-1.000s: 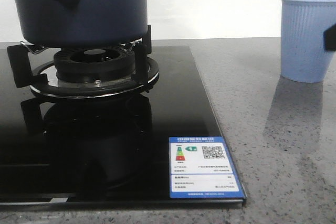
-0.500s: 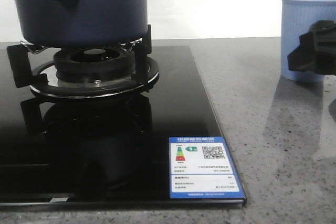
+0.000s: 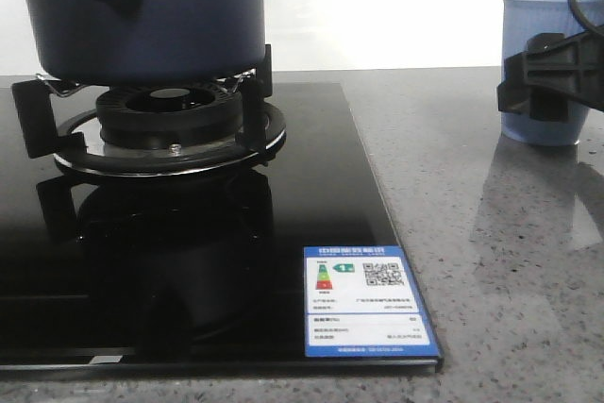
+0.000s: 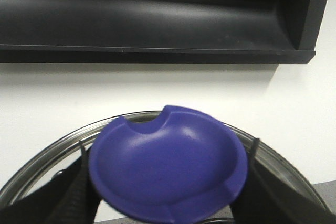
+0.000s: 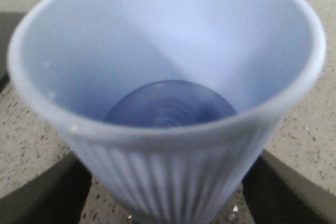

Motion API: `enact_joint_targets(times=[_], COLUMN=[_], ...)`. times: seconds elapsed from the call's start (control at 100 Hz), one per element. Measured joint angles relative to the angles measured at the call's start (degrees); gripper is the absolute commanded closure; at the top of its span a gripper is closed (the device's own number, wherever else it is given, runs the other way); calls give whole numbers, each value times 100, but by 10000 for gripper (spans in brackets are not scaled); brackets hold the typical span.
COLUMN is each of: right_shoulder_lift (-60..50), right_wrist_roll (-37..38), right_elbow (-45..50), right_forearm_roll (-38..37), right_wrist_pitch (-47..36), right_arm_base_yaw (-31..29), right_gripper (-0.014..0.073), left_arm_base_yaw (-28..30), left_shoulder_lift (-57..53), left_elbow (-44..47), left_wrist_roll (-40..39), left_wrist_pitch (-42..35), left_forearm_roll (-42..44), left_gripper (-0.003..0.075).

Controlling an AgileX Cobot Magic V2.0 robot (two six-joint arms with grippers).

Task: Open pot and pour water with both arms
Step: 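Lift the blue cup with the right gripper and carry it over the pot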

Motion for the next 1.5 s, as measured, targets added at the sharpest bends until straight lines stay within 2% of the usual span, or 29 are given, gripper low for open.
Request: enact_joint_targets(times=[0.27, 0.61, 0.73, 0.92, 1.25, 1.5], right_shoulder_lift=[400, 653, 653, 653, 643, 205], right_wrist_roll=[0, 14, 14, 14, 14, 14], right_elbow=[-21, -32, -32, -32, -32, -32], right_forearm_roll=[158, 180, 180, 180, 150, -386], right_wrist_pitch=[-545, -702, -820, -862, -843, -742], right_arm_base_yaw=[0, 0, 0, 0, 0, 0], right_gripper=[62, 63, 103, 215, 218, 218], left_arm_base_yaw=[0, 0, 0, 0, 0, 0], left_shoulder_lift=[0, 0, 0, 0, 0, 0], left_elbow=[0, 0, 0, 0, 0, 0], left_wrist_roll=[0, 0, 0, 0, 0, 0], left_wrist_pitch=[0, 0, 0, 0, 0, 0], left_forearm_roll=[0, 0, 0, 0, 0, 0], left_gripper=[358, 358, 358, 358, 358, 358])
